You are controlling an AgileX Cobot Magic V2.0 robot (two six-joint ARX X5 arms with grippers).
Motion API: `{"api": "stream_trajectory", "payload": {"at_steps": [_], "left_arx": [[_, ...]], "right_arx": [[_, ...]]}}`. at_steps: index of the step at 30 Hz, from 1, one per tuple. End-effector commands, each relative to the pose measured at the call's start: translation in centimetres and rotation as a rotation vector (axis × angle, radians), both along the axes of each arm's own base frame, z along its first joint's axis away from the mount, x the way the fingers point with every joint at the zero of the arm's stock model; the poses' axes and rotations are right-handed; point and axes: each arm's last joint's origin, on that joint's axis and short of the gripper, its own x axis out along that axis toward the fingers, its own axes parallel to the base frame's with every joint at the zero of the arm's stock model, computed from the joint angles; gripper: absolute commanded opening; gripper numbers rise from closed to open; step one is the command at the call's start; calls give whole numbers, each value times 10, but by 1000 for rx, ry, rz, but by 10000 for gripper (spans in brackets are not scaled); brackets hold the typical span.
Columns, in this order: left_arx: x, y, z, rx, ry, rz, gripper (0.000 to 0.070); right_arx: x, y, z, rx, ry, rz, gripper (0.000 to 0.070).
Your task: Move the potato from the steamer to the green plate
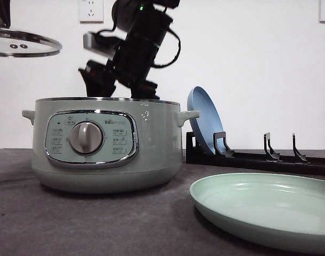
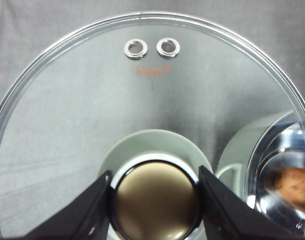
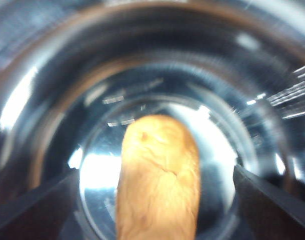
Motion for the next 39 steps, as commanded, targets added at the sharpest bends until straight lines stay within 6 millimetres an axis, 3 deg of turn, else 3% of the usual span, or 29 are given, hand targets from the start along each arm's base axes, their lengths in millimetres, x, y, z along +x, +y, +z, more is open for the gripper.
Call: {"api": "stream_trajectory", "payload": {"at_steps": [1,14,16,19,20,23,27,31,39], "left_arx": [[0,1,10,4,-68,-5,10],[1,3,8,5,-65,0,10],[1,3,8,5,-65,0,10],[1,3,8,5,-66,0,10],[1,3,8,5,-67,0,10],[1,3,8,5,-67,0,10],[1,3,8,5,-68,0,10],[1,3,8,5,-70,0,10],[1,3,8,5,-70,1,10]], "right_arx": [[3,8,-8,2,-6,18,620],[10,11,-34,-7,61,3,610],[10,11,-34,-6,63,4,553],[10,11,-34,3,80,7,367],[10,10,-34,3,87,6,335],[10,10,-34,10,94,-7,263],[10,11,-31,31,96,-27,252],[10,7,-13,50,96,-33,252],[-12,-20,66,84,56,-45,252]]}}
